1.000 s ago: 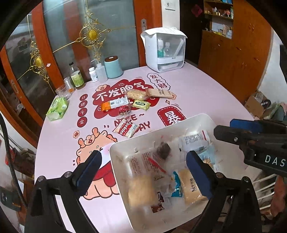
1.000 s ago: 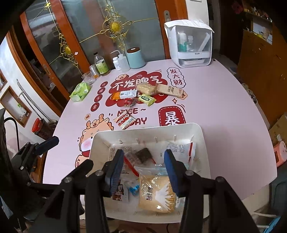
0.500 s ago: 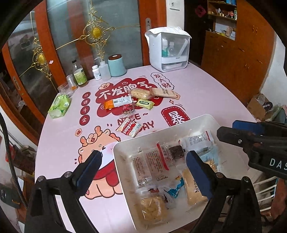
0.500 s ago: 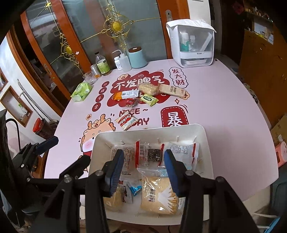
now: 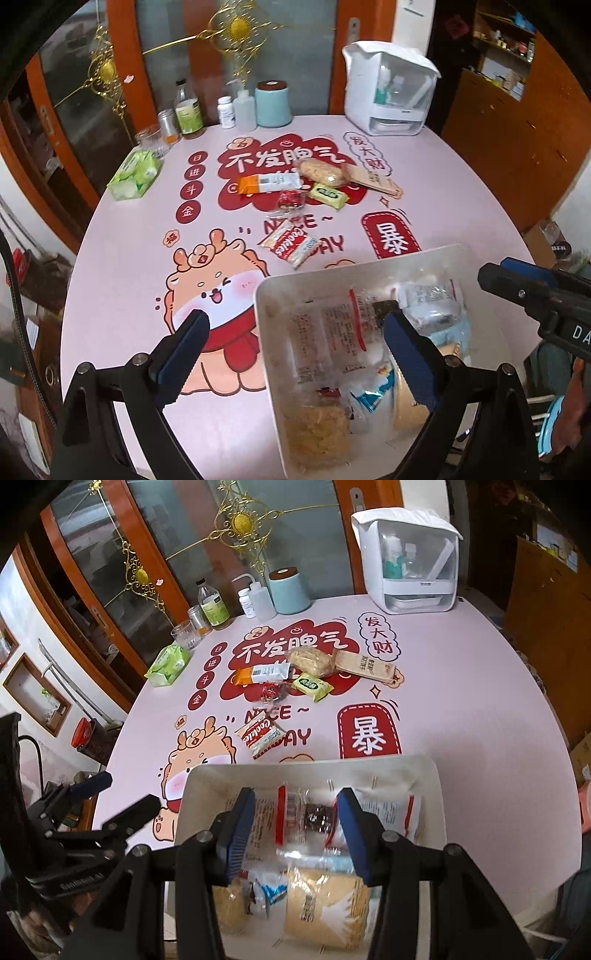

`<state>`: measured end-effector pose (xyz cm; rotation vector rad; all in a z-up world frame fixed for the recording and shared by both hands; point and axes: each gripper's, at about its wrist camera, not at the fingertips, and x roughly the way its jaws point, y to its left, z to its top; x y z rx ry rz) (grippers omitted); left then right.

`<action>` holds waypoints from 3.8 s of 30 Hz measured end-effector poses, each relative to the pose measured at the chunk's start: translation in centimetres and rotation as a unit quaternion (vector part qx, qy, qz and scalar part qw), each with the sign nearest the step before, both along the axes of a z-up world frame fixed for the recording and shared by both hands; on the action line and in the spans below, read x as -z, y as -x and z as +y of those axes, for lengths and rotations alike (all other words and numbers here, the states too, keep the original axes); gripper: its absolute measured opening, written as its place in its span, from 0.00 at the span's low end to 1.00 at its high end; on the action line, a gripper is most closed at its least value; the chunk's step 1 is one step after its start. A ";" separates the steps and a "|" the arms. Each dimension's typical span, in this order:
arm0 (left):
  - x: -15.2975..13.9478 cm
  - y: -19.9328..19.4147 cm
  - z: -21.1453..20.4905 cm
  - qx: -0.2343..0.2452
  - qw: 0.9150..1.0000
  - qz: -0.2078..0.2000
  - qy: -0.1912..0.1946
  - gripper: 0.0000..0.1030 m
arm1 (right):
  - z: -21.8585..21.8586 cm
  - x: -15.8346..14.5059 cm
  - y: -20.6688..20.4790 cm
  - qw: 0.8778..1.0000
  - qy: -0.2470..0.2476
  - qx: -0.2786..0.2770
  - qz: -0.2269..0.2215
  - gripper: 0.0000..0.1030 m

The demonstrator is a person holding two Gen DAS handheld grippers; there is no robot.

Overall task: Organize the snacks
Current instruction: 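Grasp the Cookies bag with the left tool while the right tool grasps the green-wrapped candy, then drop the Cookies bag and green candy into the tray with both tools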

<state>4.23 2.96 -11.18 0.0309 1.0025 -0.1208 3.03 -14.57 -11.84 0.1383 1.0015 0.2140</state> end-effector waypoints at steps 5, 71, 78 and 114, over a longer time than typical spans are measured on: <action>-0.1 -2.7 0.5 -0.001 1.000 0.007 -0.004 0.92 | -0.5 0.7 -4.6 0.999 0.022 -0.028 0.005 0.46; 19.0 -25.8 -3.0 0.146 0.962 0.221 -0.065 0.39 | 4.0 15.1 -24.7 0.956 0.167 -0.218 0.100 0.37; 15.5 -24.5 -1.3 0.109 0.973 0.191 -0.076 0.33 | 2.0 9.5 -21.7 0.972 0.135 -0.183 0.052 0.37; -2.7 1.4 -4.5 0.061 0.996 -0.057 -0.031 0.36 | -0.2 -2.3 5.8 0.997 0.047 -0.006 -0.061 0.37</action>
